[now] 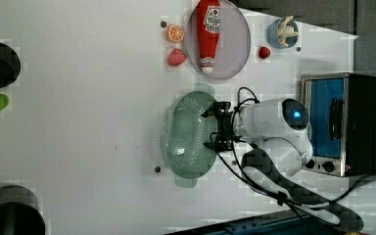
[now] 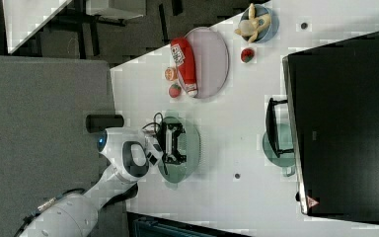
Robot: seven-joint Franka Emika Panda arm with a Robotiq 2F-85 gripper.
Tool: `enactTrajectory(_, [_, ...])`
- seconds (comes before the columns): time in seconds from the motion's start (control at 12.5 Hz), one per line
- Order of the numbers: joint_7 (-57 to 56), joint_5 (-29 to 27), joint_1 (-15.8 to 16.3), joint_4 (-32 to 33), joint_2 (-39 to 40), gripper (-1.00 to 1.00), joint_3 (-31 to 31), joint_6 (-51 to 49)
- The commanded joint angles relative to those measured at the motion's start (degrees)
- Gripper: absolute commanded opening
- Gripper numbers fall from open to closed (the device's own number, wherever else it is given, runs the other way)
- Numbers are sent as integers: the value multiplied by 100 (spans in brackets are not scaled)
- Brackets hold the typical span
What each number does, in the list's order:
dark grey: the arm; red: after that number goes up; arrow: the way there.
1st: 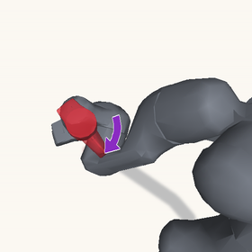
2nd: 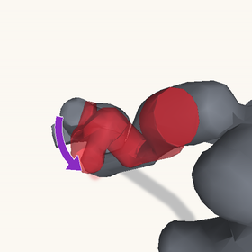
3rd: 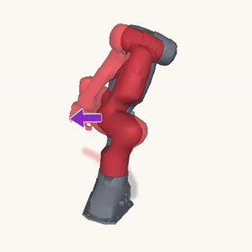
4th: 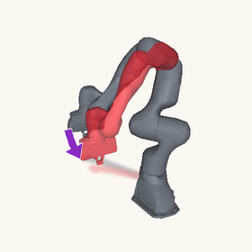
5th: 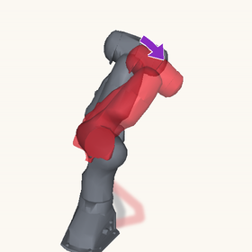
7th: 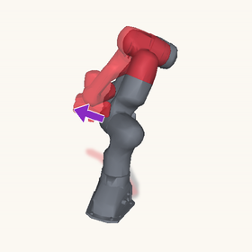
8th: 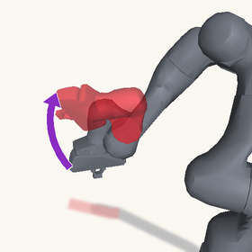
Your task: Drag strainer left to right.
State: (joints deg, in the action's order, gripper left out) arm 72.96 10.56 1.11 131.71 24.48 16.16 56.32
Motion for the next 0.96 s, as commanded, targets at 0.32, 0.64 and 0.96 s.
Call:
enactTrajectory(0.32, [-1240, 5, -329, 83, -242, 100, -403, 45])
enactTrajectory(0.64, [-1515, 5, -351, 182, -306, 100, -721, 98])
enactTrajectory(0.96, [-2112, 6, -388, 218, -308, 100, -1097, 179])
